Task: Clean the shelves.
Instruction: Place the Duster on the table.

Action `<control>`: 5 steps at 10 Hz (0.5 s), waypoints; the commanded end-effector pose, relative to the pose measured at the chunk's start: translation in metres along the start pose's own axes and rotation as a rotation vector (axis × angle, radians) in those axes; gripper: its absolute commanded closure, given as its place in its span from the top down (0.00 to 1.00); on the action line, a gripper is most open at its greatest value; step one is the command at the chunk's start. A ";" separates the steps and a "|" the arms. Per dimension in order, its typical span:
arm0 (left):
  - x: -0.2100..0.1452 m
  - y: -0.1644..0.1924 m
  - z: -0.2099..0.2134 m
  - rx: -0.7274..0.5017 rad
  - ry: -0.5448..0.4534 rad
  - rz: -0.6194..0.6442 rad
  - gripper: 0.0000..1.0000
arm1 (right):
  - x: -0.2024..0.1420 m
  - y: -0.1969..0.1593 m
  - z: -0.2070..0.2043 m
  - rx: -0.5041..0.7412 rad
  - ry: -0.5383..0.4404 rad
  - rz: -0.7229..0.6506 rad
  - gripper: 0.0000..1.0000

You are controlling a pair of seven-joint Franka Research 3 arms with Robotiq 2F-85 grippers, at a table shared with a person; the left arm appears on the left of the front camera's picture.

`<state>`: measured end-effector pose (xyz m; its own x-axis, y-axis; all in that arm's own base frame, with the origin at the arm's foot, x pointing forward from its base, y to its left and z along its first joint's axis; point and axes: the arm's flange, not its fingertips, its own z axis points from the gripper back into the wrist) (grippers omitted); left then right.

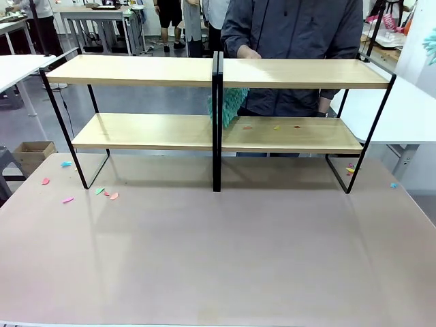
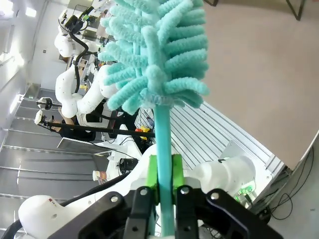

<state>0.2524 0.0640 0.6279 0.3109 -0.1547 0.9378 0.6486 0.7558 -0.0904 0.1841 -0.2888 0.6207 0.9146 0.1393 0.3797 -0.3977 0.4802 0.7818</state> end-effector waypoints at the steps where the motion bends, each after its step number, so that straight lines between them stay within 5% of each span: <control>1: 0.000 0.000 0.000 0.000 0.000 0.000 1.00 | 0.000 0.000 0.000 0.000 0.000 0.000 0.13; 2: 0.013 -0.010 -0.031 -0.292 0.034 0.048 1.00 | 0.017 0.016 -0.021 -0.014 0.241 0.121 0.13; 5: -0.057 -0.014 -0.109 -0.605 0.219 0.407 1.00 | 0.047 0.033 -0.107 -0.054 0.646 0.271 0.13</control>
<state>0.2949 -0.0112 0.5750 0.5397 -0.0813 0.8380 0.7945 0.3785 -0.4749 0.2280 -0.1753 0.6079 0.7464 0.6306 0.2128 -0.5655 0.4323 0.7024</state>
